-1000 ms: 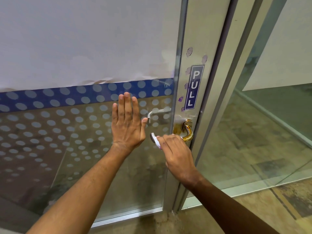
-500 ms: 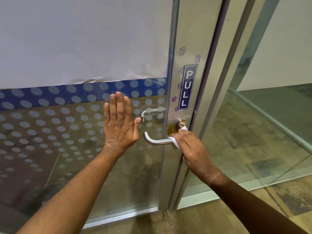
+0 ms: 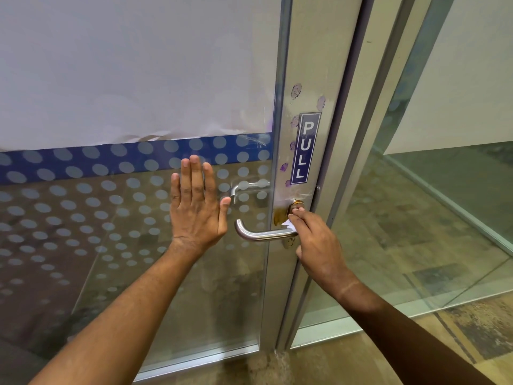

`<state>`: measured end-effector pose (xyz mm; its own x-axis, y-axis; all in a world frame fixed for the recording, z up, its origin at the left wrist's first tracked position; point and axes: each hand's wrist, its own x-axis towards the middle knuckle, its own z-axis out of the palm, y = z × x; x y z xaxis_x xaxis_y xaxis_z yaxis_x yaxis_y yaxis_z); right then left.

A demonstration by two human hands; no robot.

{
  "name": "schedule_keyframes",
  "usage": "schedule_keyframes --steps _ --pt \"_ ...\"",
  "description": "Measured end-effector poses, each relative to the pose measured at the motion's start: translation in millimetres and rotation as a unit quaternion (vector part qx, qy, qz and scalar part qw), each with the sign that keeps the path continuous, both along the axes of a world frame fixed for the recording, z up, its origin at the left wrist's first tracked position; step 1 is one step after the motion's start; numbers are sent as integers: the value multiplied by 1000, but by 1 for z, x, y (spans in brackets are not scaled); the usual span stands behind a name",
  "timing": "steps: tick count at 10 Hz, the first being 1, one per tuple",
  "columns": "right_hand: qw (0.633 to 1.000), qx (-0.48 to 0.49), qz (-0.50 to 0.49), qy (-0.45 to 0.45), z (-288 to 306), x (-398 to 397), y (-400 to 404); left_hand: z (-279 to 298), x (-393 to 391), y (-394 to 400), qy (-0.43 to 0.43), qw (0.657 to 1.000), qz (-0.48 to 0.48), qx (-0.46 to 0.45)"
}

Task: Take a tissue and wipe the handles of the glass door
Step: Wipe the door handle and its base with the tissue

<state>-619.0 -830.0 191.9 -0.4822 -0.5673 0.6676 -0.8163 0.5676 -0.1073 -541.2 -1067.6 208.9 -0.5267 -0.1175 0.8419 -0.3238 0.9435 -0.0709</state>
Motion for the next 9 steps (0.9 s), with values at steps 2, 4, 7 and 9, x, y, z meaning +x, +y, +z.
schedule_keyframes --steps 2,4,7,9 --pt "974 -185 -43 -124 -2 13 -19 0 0 0 2 1000 0 -7" --pt "709 -440 -121 -538 -7 30 -44 -1 -1 -1 0 1000 5 -12" --pt "492 -620 -72 -607 -13 35 -37 1 1 -1 -3 1000 4 -9" --pt "699 -543 -113 -450 -17 24 -13 7 3 9 4 1000 -29 9"
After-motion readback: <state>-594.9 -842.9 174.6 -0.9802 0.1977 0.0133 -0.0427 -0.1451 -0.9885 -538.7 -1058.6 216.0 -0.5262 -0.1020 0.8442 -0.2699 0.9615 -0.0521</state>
